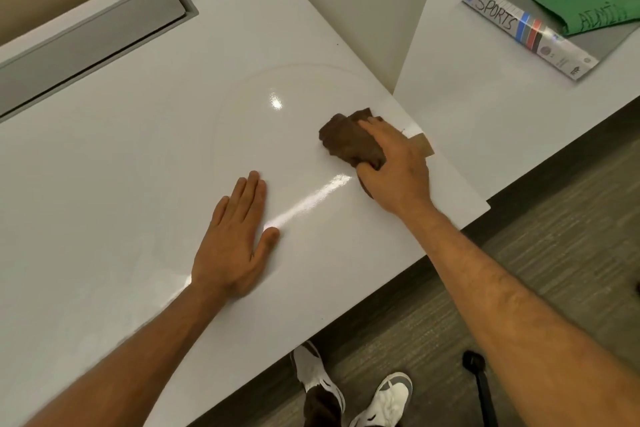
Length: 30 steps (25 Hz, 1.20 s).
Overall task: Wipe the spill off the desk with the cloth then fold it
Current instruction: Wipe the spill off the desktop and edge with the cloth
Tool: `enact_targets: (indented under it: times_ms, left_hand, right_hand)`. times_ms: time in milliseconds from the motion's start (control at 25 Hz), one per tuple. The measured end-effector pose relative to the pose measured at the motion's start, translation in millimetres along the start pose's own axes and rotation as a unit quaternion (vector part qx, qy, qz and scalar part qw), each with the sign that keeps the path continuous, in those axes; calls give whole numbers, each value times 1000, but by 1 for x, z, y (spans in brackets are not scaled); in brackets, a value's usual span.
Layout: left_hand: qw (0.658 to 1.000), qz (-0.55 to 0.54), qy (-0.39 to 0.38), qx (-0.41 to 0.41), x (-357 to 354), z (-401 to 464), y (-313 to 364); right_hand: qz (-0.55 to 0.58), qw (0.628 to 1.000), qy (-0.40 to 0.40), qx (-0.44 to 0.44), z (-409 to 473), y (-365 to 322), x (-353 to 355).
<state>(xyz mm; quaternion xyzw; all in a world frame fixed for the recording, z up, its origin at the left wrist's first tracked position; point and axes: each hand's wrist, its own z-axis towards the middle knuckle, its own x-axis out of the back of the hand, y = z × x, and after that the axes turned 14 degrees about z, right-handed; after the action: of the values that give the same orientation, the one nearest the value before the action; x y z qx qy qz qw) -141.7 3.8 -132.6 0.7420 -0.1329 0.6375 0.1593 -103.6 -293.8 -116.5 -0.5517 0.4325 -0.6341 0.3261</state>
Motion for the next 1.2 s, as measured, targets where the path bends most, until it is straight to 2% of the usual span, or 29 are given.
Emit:
enact_targets:
  times_ms: [200,280,360,440,520,560,640,680,800,960,1120,1200]
  left_hand:
    - [1000,6,-11,0,1,0,1]
    - [1000,1,-16,-2,1,1,1]
    - [1000,-1,-20,-5,2,0,0]
    - [1000,0,-20,-5,2,0,0]
    - [1000,-1,-18,-2,2,0,0]
    - [1000,-1,-17,0,2,0,0]
    - [1000,-1,-19,1,3,0,1]
    - [1000,0,-20,1,3,0,1]
    - [1000,-4,-19,-1,4,0,1]
    - [999,-41,-10,-9,3,-1,0]
    - [998,-59,-6,-16,2,-2,-2]
    - [999,-49,-12,-12,2,-1,-2]
  right_hand:
    - [26,990,-128,45,-74,-21,-27]
    - [71,983,-168,13,-87,-25,-24]
    - [197,969,-137,-60,-80,-30,-9]
    - [271,959,-11,-80,-62,-28,12]
    - [205,971,100,-68,-43,-18,30]
    - [123,984,108,-71,-37,-13,33]
    - [-94,992,40,-69,-33,-3,25]
    - [-150,987,5,-53,-32,-2,16]
    - [-149,987,-57,2,-41,-17,-19]
    - [-132,979,-126,87,-98,-27,-58]
    - [-85,971,-181,134,-144,-23,-49]
    - [-51,971,-201,122,-151,-19,-37]
